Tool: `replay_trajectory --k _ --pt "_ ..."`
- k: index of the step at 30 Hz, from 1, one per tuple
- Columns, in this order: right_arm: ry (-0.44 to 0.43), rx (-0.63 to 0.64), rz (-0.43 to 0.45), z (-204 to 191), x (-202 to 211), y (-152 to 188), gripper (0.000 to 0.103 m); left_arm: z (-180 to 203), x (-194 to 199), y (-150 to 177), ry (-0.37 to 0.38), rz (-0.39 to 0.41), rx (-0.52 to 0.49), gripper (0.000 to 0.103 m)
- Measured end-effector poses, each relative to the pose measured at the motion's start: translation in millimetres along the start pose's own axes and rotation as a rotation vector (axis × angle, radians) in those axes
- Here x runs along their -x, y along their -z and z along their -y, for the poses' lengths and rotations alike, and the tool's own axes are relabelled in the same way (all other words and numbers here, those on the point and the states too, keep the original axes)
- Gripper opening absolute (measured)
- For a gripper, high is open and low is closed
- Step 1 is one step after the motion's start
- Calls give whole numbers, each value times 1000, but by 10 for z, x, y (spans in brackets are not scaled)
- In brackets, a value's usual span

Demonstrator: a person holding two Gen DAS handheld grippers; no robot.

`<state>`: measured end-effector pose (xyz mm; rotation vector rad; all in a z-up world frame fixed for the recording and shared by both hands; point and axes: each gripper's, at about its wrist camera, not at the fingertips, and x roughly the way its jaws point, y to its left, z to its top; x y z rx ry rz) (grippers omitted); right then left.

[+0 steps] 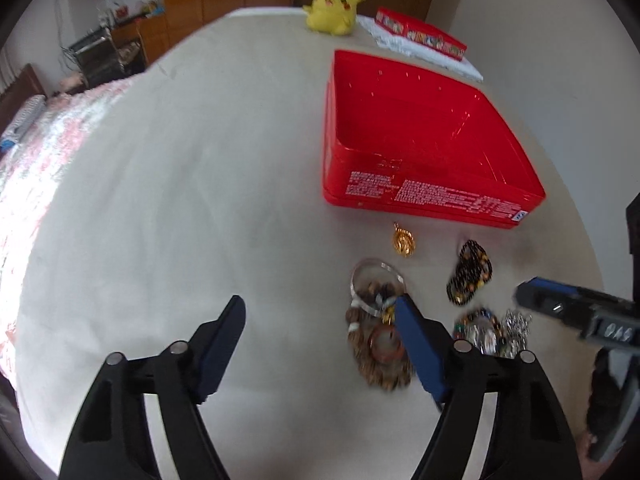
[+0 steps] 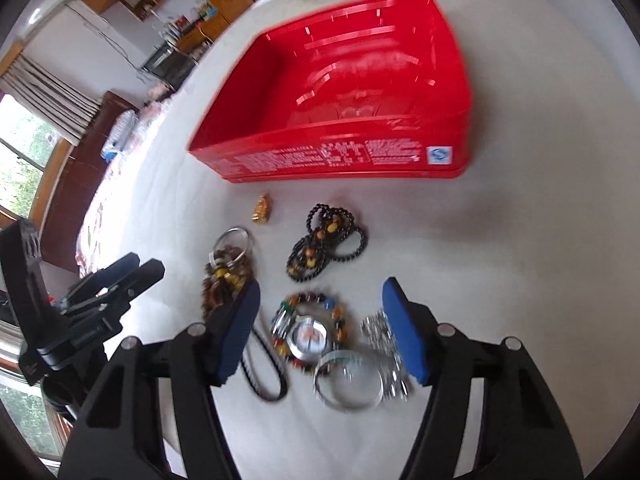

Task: Organize jewelry
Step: 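Grasp the gold pendant with the left tool while the right tool grasps the black bead necklace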

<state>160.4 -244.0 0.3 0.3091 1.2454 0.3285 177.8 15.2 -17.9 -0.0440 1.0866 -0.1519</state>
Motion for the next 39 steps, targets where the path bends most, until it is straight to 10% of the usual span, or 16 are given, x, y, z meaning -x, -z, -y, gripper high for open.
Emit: replay_trajectory --k 11,19,30,39 --pt "95 46 -40 -102 -366 -118 57 124 -552 -302 40 -86 -31 55" --pt "132 99 15 -46 -382 -105 18 137 -617 -361 51 -100 -36 55" --pt "53 35 86 319 42 -104 16 482 -657 -505 88 -117 -82 54" --pt "62 23 79 308 31 -102 16 755 -930 -600 101 -185 -122 29"
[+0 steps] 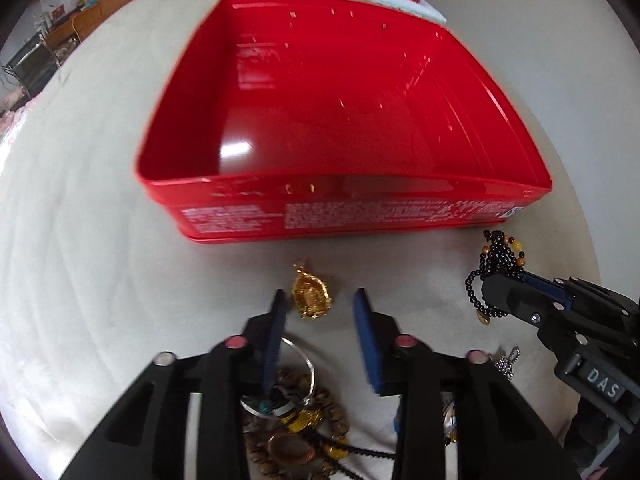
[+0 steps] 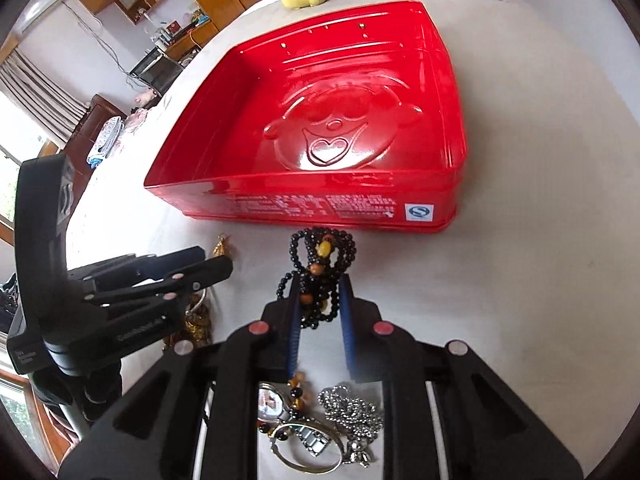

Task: Organize jewelry
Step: 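Grasp the gold pendant with the left tool while the right tool grasps the black bead necklace, then carry the pendant and necklace into the red box and open both tools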

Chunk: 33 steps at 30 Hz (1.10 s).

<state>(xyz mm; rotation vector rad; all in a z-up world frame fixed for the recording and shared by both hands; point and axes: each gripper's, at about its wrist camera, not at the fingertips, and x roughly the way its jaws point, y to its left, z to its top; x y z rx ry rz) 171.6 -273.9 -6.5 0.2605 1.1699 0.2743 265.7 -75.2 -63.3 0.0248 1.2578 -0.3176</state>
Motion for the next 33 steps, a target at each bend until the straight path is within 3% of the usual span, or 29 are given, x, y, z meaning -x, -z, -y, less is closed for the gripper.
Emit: replay_trajectory --k 3,12,25,33 --pt "1 -2 -3 -1 -15 -31 16 -13 -43 -16 -32 10 -7 18" --pt "6 -7 -4 -65 -79 -115 16 -120 51 77 -5 42 13 18" --pt "-23 46 87 -208 413 -59 16 -81 804 319 60 183 -20 18" --pt "33 74 180 -323 708 -466 16 -38 1102 -49 40 269 -28 18"
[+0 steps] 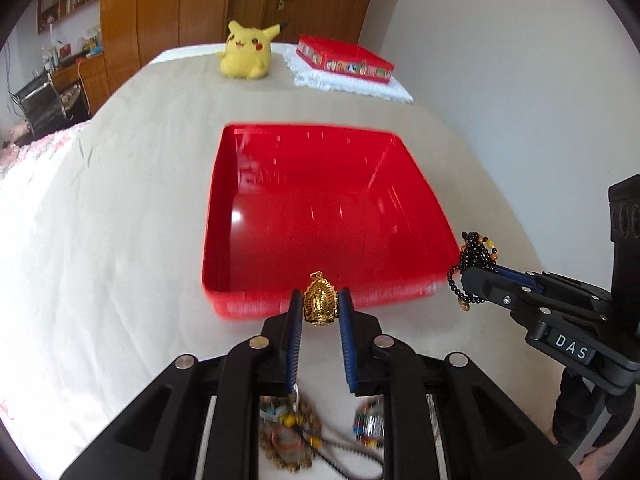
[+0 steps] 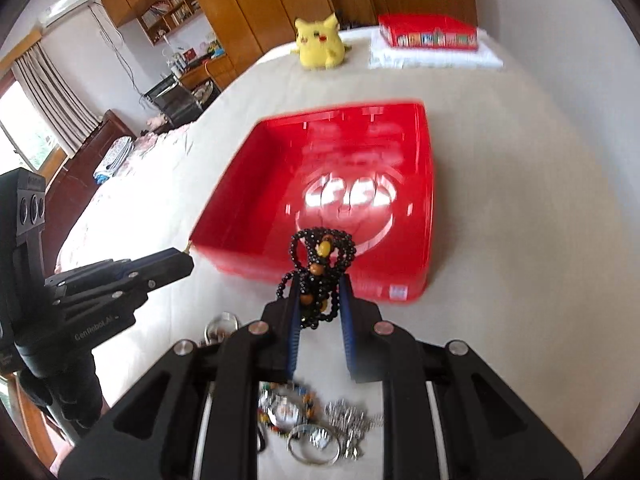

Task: Organize jewelry
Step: 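Carry the pendant and necklace into the red box and open both tools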

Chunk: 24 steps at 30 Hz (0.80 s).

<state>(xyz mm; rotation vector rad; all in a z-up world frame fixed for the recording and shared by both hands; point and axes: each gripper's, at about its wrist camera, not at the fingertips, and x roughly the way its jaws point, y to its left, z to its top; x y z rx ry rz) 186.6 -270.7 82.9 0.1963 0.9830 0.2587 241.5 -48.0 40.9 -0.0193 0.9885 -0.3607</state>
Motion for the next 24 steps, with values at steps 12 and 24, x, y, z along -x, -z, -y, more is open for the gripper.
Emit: replay_trajectory --k 12,24 --pt "53 -51 -109 218 -1140 -646 16 -302 -1014 -582 -8 -100 67 18" --pt "109 -22 -162 252 -1448 -650 31 -389 -1481 -609 -6 -200 93 31"
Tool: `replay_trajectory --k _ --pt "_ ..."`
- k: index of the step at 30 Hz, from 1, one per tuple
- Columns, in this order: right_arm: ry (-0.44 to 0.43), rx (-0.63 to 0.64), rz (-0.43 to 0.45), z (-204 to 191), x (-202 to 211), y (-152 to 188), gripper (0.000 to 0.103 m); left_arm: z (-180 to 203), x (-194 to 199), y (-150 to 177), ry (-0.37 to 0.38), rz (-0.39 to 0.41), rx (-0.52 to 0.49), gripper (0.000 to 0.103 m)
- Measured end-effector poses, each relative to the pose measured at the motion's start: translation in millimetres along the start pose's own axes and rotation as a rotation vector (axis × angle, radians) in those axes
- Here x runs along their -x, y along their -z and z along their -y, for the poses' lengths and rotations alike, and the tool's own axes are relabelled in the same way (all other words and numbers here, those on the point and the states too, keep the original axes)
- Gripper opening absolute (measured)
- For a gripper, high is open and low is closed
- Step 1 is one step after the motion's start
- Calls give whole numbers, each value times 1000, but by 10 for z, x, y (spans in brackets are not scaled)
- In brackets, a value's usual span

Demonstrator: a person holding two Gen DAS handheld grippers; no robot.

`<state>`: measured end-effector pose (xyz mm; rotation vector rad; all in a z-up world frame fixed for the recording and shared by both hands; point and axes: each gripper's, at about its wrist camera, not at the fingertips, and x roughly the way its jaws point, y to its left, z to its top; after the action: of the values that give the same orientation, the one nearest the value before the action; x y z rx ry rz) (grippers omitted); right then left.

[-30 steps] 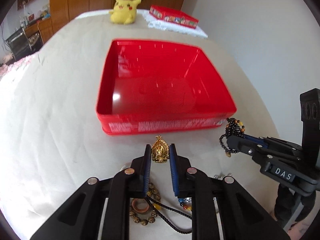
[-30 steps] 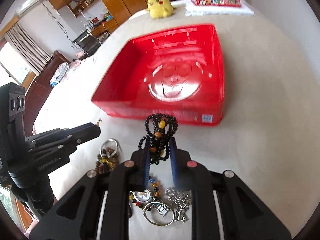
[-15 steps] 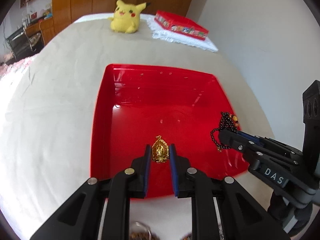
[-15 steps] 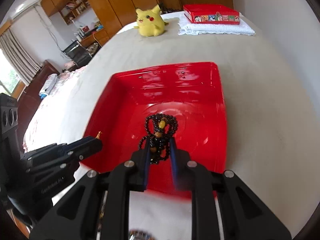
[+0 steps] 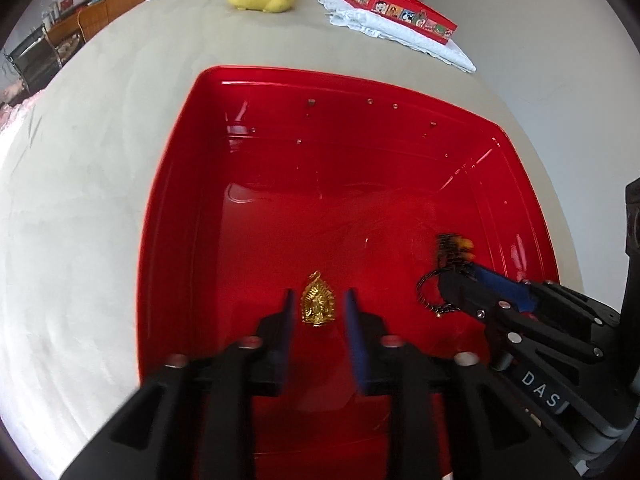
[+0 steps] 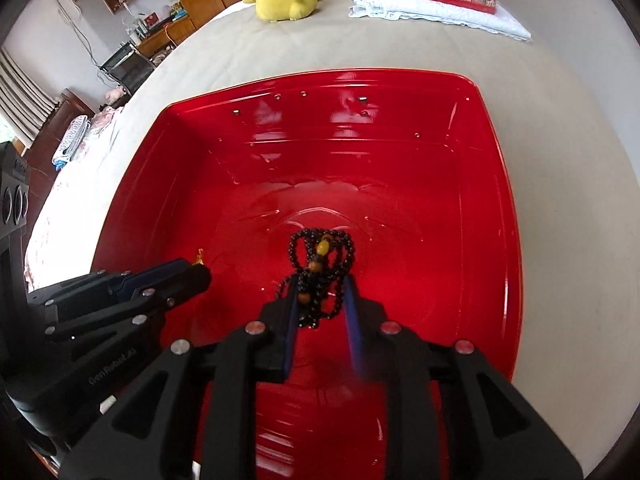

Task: Organize jewelry
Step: 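Carry the pendant and necklace into the red box and open both tools, then grasp the black-cord keychain with the left tool while the right tool approaches the silver watch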

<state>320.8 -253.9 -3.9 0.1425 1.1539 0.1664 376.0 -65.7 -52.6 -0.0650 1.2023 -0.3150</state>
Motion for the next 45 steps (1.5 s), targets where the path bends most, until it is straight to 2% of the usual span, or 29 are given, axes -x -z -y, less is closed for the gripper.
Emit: replay_trajectory --k 2,7,12,17,22,30,33,38,45 --pt "-7 6 17 6 55 11 32 21 4 -76 5 9 -2 35" --pt "-34 -5 41 41 192 -6 32 11 170 -69 5 43 1 36" --pt "-55 -19 57 50 351 -8 32 -14 469 31 -35 93 18 38" --pt "-71 -31 90 66 627 117 32 16 811 275 -74 133 9 39" --pt "-93 -6 95 27 855 397 32 5 1087 686 -91 155 -12 39" --pt "-101 47 67 -70 1053 976 31 -92 1091 1363 -86 82 22 39" --pt "-117 51 50 -66 1063 1153 30 -65 1007 1552 -59 39 38 32" --pt "-134 54 34 -52 1035 1378 30 31 898 1664 -61 24 35 27" --pt "-157 27 8 50 882 1446 30 55 716 1700 -66 -13 48 23"
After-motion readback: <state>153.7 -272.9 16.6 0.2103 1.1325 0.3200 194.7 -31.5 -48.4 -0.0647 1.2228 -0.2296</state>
